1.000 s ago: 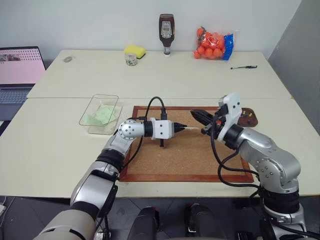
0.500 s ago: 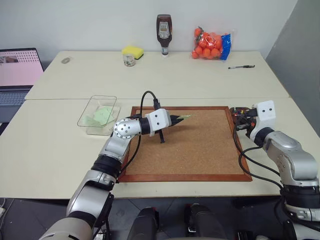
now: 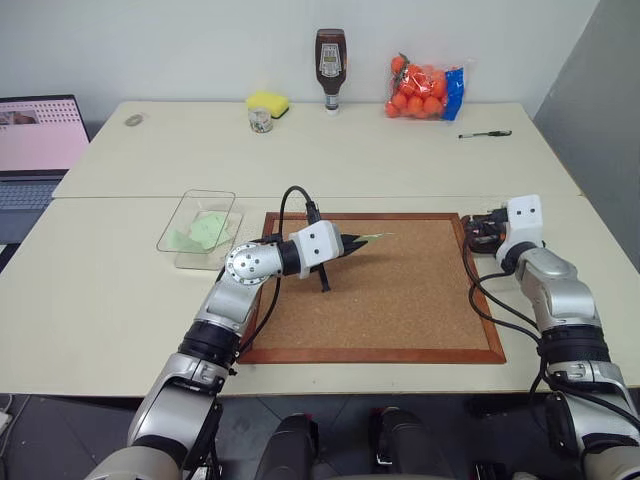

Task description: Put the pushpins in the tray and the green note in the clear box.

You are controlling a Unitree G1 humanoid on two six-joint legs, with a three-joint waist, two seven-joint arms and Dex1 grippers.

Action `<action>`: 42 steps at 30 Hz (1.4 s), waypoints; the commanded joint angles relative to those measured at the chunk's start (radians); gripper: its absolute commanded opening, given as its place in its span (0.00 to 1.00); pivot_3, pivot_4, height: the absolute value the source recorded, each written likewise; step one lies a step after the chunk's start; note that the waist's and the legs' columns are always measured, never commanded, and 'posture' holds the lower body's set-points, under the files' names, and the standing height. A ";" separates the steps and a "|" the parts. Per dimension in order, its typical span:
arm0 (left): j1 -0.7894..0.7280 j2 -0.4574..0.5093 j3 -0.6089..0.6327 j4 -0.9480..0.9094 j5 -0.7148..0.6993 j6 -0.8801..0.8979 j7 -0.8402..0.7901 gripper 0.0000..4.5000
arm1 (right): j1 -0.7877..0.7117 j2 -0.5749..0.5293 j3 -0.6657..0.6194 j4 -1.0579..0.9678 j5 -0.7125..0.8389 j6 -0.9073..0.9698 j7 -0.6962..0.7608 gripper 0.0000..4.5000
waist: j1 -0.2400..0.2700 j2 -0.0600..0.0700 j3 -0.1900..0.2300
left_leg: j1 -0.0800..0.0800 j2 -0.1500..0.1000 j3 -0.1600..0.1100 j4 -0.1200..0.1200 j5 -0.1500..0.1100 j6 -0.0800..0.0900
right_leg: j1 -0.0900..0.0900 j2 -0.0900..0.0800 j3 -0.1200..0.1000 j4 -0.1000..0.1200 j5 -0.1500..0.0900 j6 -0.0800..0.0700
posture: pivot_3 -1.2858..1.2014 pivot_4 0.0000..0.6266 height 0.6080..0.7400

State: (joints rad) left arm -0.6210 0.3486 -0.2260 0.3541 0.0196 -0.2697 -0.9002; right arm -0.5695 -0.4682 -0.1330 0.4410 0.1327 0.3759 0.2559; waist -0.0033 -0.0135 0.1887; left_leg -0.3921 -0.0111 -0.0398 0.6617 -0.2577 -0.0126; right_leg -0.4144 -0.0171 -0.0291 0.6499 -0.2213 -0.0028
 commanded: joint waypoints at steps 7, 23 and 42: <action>-0.020 0.000 0.006 -0.034 -0.009 -0.002 0.019 0.00 | -0.009 0.005 -0.024 -0.076 0.002 -0.014 -0.009 0.60 | -0.001 0.000 0.000 | 0.003 0.000 0.003 0.000 0.000 0.000 | 0.000 0.000 0.005 0.001 0.001 0.001 | 0.52 0.24 1.00; -0.025 0.031 0.148 -0.179 -0.111 0.299 0.118 0.00 | 0.223 -0.037 0.001 -0.621 0.155 0.108 0.215 0.87 | -0.003 0.000 0.000 | 0.004 0.002 0.007 0.000 0.000 0.000 | -0.002 0.003 0.013 0.001 0.002 0.004 | 0.52 0.24 1.00; 0.078 0.300 0.459 -0.369 -0.118 1.047 0.424 0.00 | -0.140 0.098 0.361 -0.521 0.186 0.095 0.571 0.87 | -0.024 -0.009 0.003 | 0.010 0.005 0.008 0.000 0.000 0.000 | -0.005 0.010 0.016 0.009 0.004 0.005 | 0.52 0.24 1.00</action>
State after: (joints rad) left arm -0.5166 0.6220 0.2193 -0.0198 -0.1035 0.7653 -0.4804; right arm -0.6813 -0.3792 0.2140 -0.1026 0.3313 0.5040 0.8019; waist -0.0269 -0.0221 0.1918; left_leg -0.3828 -0.0058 -0.0311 0.6617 -0.2579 -0.0127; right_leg -0.4198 -0.0076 -0.0121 0.6590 -0.2176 0.0018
